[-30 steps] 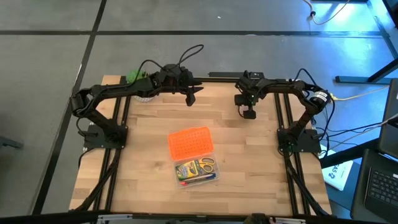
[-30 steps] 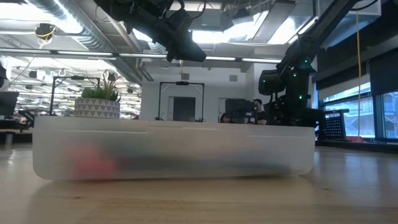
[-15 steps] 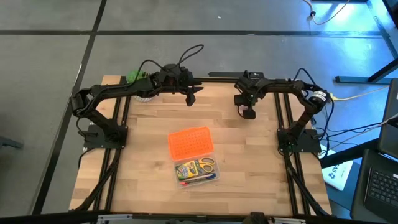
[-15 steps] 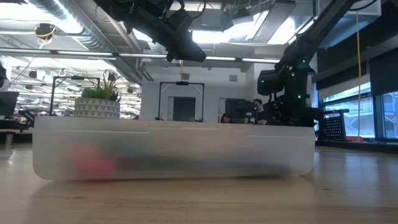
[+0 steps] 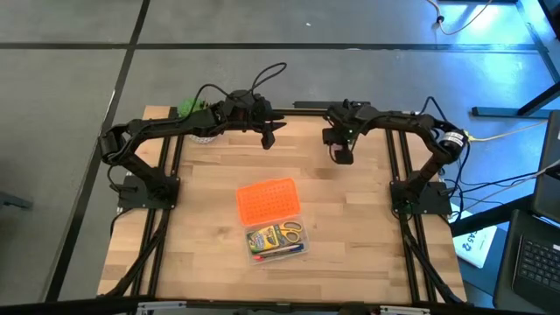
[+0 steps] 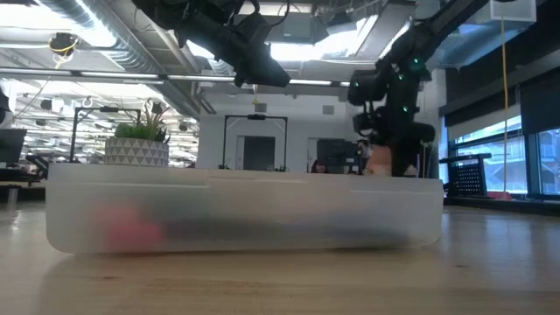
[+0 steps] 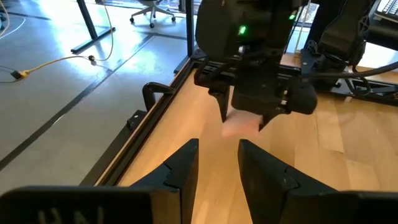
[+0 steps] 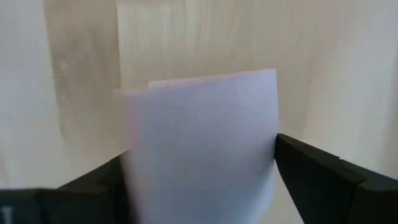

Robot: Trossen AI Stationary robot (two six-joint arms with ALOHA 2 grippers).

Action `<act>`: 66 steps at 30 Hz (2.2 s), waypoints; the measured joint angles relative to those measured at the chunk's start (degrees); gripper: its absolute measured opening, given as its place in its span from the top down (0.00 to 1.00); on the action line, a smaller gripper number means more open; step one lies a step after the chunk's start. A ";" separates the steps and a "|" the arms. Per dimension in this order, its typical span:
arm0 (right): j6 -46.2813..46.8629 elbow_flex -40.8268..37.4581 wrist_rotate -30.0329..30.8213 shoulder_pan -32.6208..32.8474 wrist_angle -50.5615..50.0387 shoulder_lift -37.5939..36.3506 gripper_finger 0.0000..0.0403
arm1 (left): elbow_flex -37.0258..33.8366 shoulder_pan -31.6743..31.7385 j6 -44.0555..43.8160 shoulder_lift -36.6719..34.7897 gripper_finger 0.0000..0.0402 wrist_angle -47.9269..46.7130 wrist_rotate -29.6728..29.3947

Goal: Pack school essentials
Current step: Put the pink sticky notes into the orange supply box

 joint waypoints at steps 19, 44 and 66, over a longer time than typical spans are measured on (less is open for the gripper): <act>18.17 17.42 2.39 17.15 -7.18 -0.17 0.23 | 0.01 -1.82 -2.65 -4.16 0.74 -6.84 -4.91; 35.59 21.80 14.18 45.61 3.68 -0.17 0.23 | 0.02 -32.04 -4.38 -19.49 0.74 -27.55 -9.86; 40.14 21.76 13.71 54.82 9.36 11.86 0.23 | 0.02 -55.60 -20.87 -18.11 0.74 -25.42 -34.80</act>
